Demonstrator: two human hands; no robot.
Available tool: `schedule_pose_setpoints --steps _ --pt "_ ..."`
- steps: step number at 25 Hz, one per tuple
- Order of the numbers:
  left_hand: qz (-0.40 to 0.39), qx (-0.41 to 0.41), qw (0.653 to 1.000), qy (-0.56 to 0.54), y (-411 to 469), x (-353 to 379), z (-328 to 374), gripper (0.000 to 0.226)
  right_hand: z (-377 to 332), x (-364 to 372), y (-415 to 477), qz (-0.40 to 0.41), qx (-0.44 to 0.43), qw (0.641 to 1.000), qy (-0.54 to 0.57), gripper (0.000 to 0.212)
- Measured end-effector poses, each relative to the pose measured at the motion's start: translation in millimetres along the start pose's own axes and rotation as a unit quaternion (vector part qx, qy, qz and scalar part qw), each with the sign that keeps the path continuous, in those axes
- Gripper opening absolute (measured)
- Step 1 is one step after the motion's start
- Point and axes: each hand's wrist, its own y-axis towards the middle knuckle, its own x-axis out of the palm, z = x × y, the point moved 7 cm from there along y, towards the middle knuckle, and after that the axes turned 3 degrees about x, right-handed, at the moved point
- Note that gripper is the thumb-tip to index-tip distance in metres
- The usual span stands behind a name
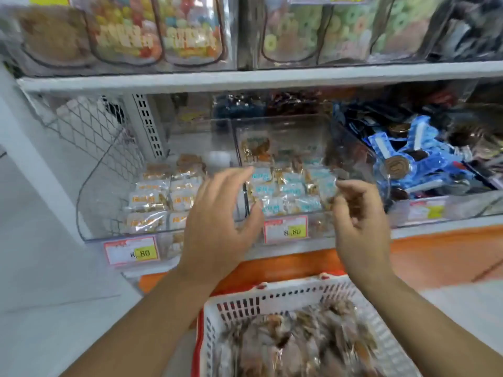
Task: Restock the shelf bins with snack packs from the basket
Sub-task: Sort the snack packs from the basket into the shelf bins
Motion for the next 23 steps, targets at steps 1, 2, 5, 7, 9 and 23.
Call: schedule_pose_setpoints --steps 1,2,5,7,9,23 --pt "-0.008 0.014 1.0 -0.019 -14.7 7.5 8.7 0.046 25.1 -7.5 -27.4 -0.004 0.032 0.999 -0.03 0.021" --pt "-0.037 0.016 0.998 -0.039 -32.6 19.4 16.6 0.044 56.3 -9.7 -55.5 -0.033 0.073 0.993 -0.084 0.02" --pt "-0.21 -0.023 0.976 -0.055 -102.1 74.0 26.9 0.042 148.2 3.4 -145.6 -0.275 0.196 0.903 -0.265 0.04" --pt "-0.352 -0.088 0.931 -0.023 -162.5 110.9 16.4 0.048 191.5 9.9 -207.9 -0.418 0.23 0.821 -0.313 0.059" --pt "-0.463 -0.151 0.873 0.019 -223.9 133.2 2.2 0.056 215.9 11.0 -259.7 -0.513 0.22 0.735 -0.385 0.065" --pt "-0.417 -0.314 0.851 -0.057 -274.6 129.3 4.6 0.069 178.6 -6.6 -245.7 -0.427 0.421 0.792 -0.115 0.053"
